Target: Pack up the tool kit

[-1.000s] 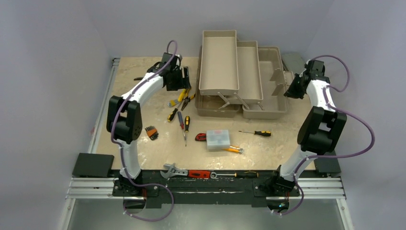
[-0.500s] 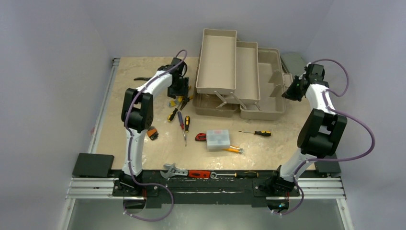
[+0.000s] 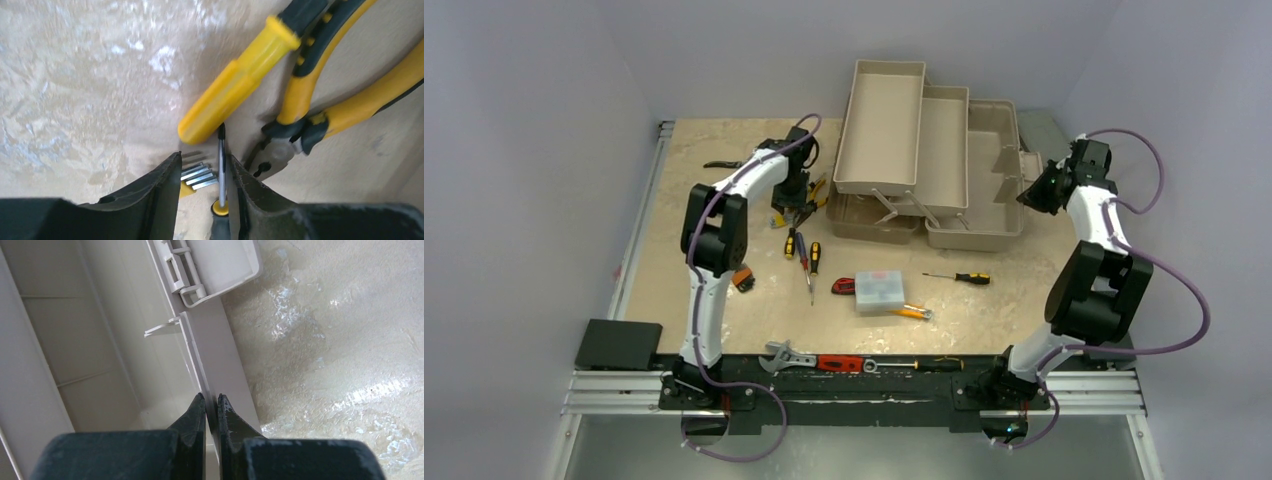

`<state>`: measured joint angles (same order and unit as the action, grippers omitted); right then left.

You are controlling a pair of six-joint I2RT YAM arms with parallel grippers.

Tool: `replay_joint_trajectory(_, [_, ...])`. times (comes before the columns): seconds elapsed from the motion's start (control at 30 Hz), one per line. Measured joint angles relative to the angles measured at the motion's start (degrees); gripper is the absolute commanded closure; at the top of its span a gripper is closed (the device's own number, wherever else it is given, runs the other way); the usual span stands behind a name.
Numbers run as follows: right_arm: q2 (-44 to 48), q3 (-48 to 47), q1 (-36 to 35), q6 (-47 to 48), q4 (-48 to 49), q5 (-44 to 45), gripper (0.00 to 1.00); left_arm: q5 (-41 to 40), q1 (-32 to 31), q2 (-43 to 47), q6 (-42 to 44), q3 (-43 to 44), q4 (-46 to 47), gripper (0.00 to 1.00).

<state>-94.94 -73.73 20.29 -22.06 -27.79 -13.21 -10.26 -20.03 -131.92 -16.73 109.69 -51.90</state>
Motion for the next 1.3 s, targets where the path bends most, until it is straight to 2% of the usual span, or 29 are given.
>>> replay_joint_trajectory(0.07, [0.7,0.1,0.2,-0.2,0.3,0.0,1.0,-0.2,0.0,1.2,-0.2,-2.1,0.0,0.58])
replay_joint_trajectory(0.2, [1.0,0.2,0.5,-0.5,0.9,-0.5,1.0,-0.2,0.1,4.4,-0.5,-7.0,1.0,0.4])
replay_joint_trajectory(0.4, [0.9,0.7,0.8,-0.8,1.7,-1.4,1.0,4.5,1.3,10.4,-1.2,-11.0,4.7,0.34])
replay_joint_trajectory(0.6, [0.9,0.7,0.8,-0.9,1.7,-1.5,1.0,10.3,2.2,9.8,-1.7,0.6,5.5,0.34])
replay_joint_trajectory(0.8, [0.8,0.7,1.2,-1.1,1.7,-2.2,1.0,13.1,1.9,1.3,-2.2,13.1,5.1,0.34])
replay_joint_trajectory(0.9, [0.8,0.7,1.3,-1.1,2.0,-2.8,1.0,11.3,1.6,-5.9,-2.2,18.4,1.4,0.43])
replay_joint_trajectory(0.93, [0.8,0.7,1.3,-1.1,2.0,-2.9,1.0,10.4,1.5,-8.3,-2.2,19.9,-0.2,0.53])
replay_joint_trajectory(1.0, [0.8,0.7,1.4,-1.1,2.1,-2.9,1.0,7.5,1.2,-12.4,-1.8,21.7,-3.8,0.66])
replay_joint_trajectory(1.17, [0.5,0.8,1.5,-1.2,2.4,-3.2,1.0,3.9,0.5,-12.2,-1.9,23.8,-7.4,0.99])
replay_joint_trajectory(1.3, [0.5,1.0,1.5,-1.3,2.6,-3.3,1.0,3.1,0.9,-8.9,-1.7,18.3,-7.4,1.0])
